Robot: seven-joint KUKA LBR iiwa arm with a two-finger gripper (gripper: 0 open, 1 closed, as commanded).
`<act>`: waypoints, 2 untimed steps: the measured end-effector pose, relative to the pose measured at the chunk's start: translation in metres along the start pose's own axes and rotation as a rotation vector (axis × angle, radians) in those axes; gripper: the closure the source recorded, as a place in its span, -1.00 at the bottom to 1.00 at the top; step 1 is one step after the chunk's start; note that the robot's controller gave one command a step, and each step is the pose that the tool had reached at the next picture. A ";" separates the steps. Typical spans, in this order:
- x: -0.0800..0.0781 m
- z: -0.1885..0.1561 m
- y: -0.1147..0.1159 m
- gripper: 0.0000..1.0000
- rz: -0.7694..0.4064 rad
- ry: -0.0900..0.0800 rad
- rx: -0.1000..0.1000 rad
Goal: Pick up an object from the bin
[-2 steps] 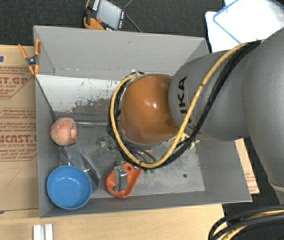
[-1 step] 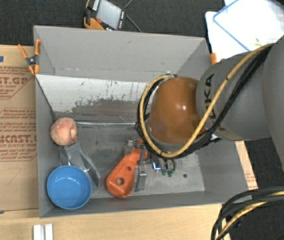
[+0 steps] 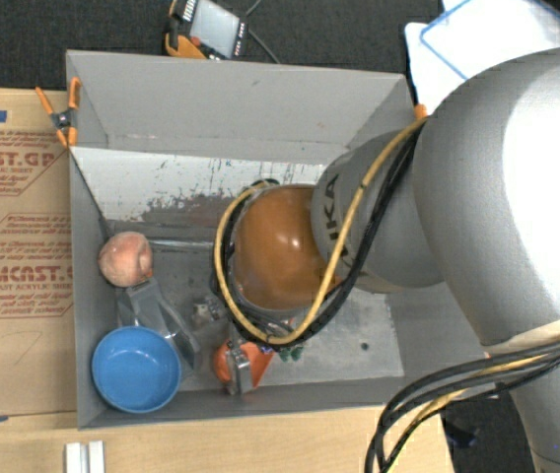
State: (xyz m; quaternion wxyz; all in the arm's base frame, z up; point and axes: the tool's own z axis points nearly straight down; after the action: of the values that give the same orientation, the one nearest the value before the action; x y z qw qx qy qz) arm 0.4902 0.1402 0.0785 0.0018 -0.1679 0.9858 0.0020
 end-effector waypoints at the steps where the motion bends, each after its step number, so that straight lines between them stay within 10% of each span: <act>1: 0.000 0.006 -0.027 1.00 0.283 -0.012 0.002; 2: 0.000 0.006 -0.027 1.00 0.283 -0.012 0.002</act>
Offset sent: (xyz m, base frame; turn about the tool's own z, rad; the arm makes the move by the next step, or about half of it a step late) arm 0.0000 0.0000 0.0000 0.0000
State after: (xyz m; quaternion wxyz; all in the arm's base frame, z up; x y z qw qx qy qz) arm 0.4988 0.1144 0.0719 0.0075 -0.0273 0.9996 0.0023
